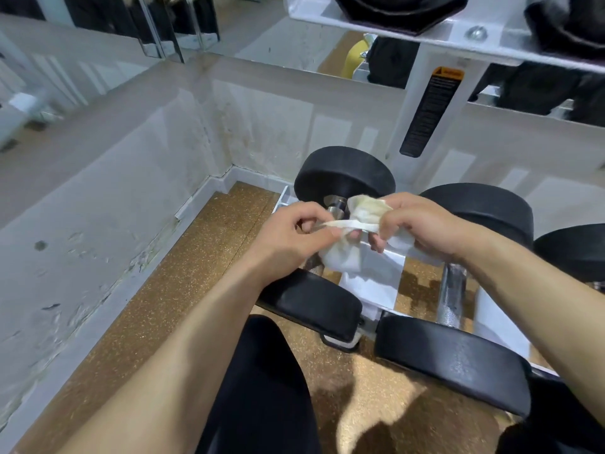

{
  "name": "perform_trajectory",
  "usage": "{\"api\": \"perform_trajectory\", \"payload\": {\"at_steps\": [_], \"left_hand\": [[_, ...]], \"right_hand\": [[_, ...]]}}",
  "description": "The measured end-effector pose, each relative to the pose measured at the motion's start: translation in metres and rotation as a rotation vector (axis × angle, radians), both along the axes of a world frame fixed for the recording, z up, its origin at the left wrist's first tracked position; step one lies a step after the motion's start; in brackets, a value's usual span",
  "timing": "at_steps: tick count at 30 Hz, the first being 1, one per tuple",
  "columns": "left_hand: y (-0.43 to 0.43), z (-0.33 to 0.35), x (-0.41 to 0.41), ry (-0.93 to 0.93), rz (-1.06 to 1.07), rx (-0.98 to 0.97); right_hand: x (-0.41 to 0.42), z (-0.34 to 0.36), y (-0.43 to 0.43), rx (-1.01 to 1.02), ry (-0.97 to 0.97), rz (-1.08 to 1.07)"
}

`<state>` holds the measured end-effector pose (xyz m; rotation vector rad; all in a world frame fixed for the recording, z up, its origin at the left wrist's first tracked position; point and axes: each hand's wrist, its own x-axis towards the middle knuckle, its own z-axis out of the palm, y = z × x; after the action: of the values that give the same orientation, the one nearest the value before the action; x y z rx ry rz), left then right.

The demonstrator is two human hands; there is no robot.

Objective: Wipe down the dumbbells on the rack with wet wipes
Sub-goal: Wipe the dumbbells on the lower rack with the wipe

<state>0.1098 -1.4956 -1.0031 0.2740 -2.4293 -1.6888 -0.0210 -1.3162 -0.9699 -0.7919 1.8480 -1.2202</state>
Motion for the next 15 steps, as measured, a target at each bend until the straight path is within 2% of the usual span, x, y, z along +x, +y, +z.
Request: {"api": "perform_trajectory", "payload": {"at_steps": [3, 7, 11, 15], "left_hand": [[0.002, -0.004, -0.001, 0.064, 0.052, -0.082], [0.005, -0.008, -0.002, 0.122, 0.100, -0.325], [0.010, -0.010, -0.004, 0.172, 0.061, -0.519], [0.008, -0.006, -0.005, 0.107, -0.064, -0.525]], "right_hand": [[-0.003, -0.004, 0.003, -0.076, -0.141, -0.172], [-0.008, -0.008, 0.006, -0.104, -0.358, -0.370], [-0.004, -0.002, 0.008, -0.242, -0.509, -0.336], [0.000, 0.008, -0.002, -0.345, -0.508, -0.344]]}}
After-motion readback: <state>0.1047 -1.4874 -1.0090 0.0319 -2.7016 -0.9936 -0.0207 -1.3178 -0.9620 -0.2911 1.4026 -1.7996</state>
